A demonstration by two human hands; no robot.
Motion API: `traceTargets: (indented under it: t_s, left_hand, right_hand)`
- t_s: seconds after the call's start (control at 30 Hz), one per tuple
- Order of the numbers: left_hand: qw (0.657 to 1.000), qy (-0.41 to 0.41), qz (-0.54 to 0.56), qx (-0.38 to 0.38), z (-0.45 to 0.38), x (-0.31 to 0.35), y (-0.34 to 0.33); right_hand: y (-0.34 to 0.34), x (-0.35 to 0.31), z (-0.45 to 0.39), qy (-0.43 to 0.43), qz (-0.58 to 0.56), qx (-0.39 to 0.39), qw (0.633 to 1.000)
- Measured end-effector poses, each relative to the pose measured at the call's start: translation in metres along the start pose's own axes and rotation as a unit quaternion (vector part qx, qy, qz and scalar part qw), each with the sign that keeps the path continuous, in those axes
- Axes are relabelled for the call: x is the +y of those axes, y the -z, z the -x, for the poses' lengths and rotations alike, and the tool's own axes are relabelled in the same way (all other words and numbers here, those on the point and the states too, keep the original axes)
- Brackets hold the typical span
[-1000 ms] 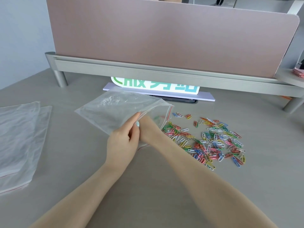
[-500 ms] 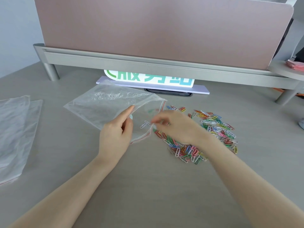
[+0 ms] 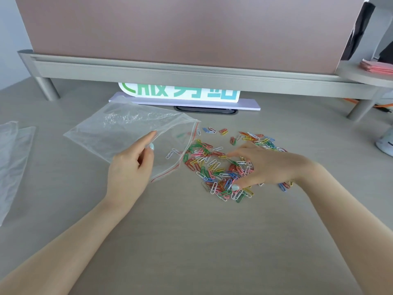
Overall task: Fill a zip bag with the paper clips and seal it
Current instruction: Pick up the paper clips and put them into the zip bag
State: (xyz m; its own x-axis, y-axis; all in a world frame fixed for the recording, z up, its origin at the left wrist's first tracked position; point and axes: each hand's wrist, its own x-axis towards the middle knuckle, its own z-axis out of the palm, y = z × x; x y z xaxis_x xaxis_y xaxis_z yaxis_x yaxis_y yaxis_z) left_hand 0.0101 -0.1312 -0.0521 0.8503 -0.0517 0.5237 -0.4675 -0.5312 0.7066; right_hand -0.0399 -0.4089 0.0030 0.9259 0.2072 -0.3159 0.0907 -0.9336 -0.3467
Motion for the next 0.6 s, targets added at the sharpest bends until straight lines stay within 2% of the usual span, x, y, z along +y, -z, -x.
traceTargets:
  t_s: [0.2, 0.4, 0.6]
  left_hand:
    - [1.0, -0.01, -0.002, -0.012, 0.001, -0.0003, 0.0013]
    - [1.0, 0.007, -0.002, -0.01, 0.0005, 0.0016, 0.0008]
    - [1.0, 0.015, -0.003, -0.009, 0.0011, 0.0043, 0.0016]
  right_hand:
    - [-0.0028, -0.002, 0.0009, 0.0, 0.004, 0.004, 1.0]
    - [-0.007, -0.0004, -0.0034, -0.011, -0.042, 0.057, 0.997]
    - [-0.009, -0.001, -0.007, -0.001, -0.061, 0.076, 0.995]
